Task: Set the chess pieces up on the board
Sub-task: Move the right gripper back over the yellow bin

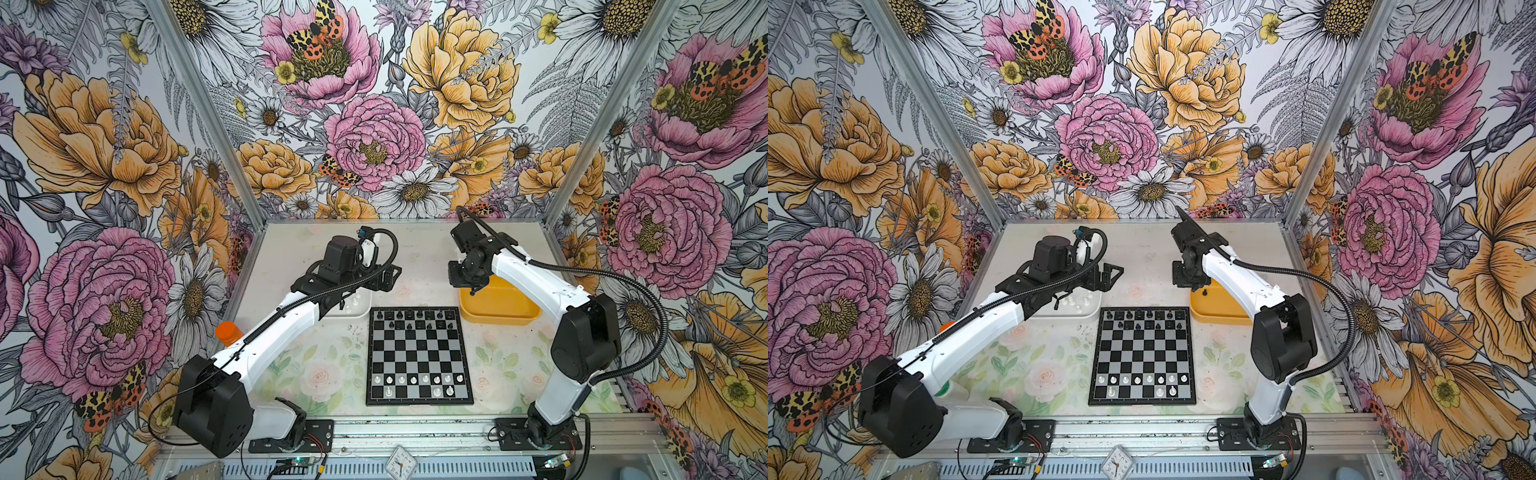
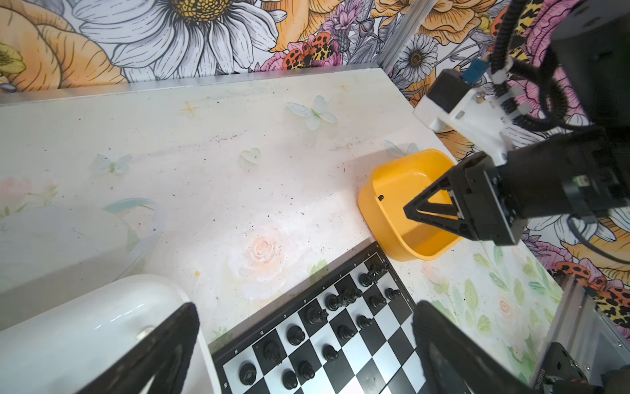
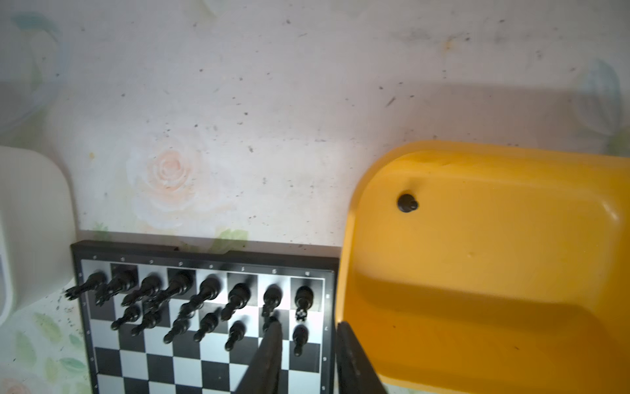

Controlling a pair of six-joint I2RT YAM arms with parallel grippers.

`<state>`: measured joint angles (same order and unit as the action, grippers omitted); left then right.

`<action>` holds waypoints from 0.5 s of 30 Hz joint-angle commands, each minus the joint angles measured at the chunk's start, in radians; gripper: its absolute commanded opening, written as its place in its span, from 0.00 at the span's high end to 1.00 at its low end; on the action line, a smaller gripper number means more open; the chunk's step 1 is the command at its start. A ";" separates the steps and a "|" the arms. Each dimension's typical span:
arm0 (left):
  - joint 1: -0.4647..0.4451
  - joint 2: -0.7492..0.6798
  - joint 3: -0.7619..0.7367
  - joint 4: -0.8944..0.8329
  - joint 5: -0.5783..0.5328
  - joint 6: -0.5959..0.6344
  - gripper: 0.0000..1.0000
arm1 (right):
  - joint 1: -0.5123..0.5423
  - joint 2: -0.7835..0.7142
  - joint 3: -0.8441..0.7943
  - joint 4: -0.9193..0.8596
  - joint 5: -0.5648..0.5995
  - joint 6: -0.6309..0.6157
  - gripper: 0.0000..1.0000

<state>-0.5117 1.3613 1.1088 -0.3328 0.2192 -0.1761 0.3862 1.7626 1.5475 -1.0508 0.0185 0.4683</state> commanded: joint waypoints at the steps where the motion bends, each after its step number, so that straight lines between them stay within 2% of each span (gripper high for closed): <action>1: -0.040 0.045 0.067 0.044 -0.032 0.007 0.01 | -0.053 -0.001 0.005 -0.029 0.052 -0.048 0.70; 8: -0.121 0.191 0.212 0.052 -0.040 -0.001 0.01 | -0.144 0.064 0.002 -0.003 0.049 -0.083 0.71; 15: -0.173 0.336 0.325 0.046 -0.001 -0.011 0.01 | -0.176 0.110 -0.045 0.062 0.007 -0.090 0.71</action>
<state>-0.6716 1.6653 1.4055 -0.2939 0.2001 -0.1764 0.2146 1.8465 1.5196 -1.0313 0.0456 0.3969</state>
